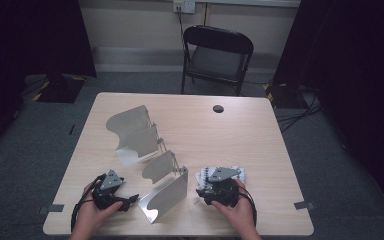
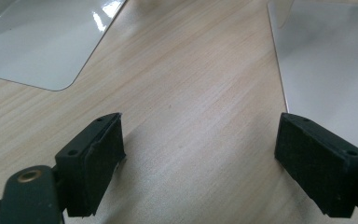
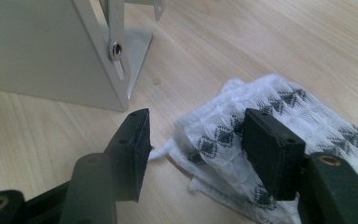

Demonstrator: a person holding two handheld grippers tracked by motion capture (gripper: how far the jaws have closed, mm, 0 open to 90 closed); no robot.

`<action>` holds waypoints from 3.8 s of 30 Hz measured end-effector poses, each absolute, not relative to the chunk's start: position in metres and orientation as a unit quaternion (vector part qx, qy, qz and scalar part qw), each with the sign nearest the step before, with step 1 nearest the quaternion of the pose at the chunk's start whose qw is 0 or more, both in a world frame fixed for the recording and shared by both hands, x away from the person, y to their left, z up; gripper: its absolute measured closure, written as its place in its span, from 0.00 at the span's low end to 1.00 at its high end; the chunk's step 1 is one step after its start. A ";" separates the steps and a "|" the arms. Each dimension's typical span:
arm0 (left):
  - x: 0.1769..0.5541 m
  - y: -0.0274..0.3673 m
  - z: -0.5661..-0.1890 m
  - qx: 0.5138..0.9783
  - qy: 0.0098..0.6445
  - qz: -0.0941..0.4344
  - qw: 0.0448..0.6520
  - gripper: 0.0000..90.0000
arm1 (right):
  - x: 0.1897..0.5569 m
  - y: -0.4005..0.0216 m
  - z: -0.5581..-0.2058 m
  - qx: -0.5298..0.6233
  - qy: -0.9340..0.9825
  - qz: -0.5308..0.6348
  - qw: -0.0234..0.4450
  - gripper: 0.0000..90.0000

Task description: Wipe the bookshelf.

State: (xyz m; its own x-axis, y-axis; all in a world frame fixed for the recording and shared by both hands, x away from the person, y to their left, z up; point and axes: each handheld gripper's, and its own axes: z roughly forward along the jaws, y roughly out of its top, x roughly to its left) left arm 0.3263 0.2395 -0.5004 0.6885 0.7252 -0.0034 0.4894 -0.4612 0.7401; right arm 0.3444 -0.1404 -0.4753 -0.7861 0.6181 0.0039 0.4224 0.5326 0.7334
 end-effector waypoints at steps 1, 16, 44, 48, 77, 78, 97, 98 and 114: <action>0.326 0.240 -0.500 0.840 0.361 0.158 0.372 0.17 | 0.345 -0.138 -0.475 0.298 0.866 0.379 0.129 0.48; 0.326 0.240 -0.501 0.840 0.361 0.158 0.374 0.17 | 0.347 -0.129 -0.472 0.288 0.874 0.372 0.124 0.50; 0.328 0.231 -0.491 0.852 0.351 0.150 0.359 0.24 | 0.337 -0.154 -0.454 0.298 0.870 0.373 0.126 0.48; 0.327 0.232 -0.492 0.850 0.353 0.148 0.361 0.24 | 0.340 -0.148 -0.433 0.298 0.866 0.379 0.131 0.47; 0.324 0.242 -0.493 0.853 0.361 0.148 0.347 0.24 | 0.363 -0.183 -0.470 0.361 0.861 0.325 0.148 0.66; 0.324 0.242 -0.493 0.853 0.362 0.148 0.345 0.24 | 0.362 -0.187 -0.467 0.369 0.857 0.327 0.151 0.64; 0.324 0.246 -0.497 0.844 0.368 0.153 0.360 0.21 | 0.379 -0.135 -0.377 0.341 0.841 0.389 0.160 0.57; 0.324 0.246 -0.497 0.844 0.368 0.153 0.359 0.21 | 0.380 -0.131 -0.372 0.339 0.840 0.391 0.162 0.57; 0.324 0.244 -0.497 0.844 0.370 0.155 0.356 0.20 | 0.378 -0.097 -0.348 0.304 0.852 0.396 0.156 0.57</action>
State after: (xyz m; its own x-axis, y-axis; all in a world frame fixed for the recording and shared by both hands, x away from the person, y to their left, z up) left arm 0.3239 0.2444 -0.4965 0.6779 0.7352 -0.0026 0.5152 -0.4725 0.7150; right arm 0.3777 -0.0969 -0.3479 -0.7669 0.6412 -0.0258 0.3939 0.5021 0.7699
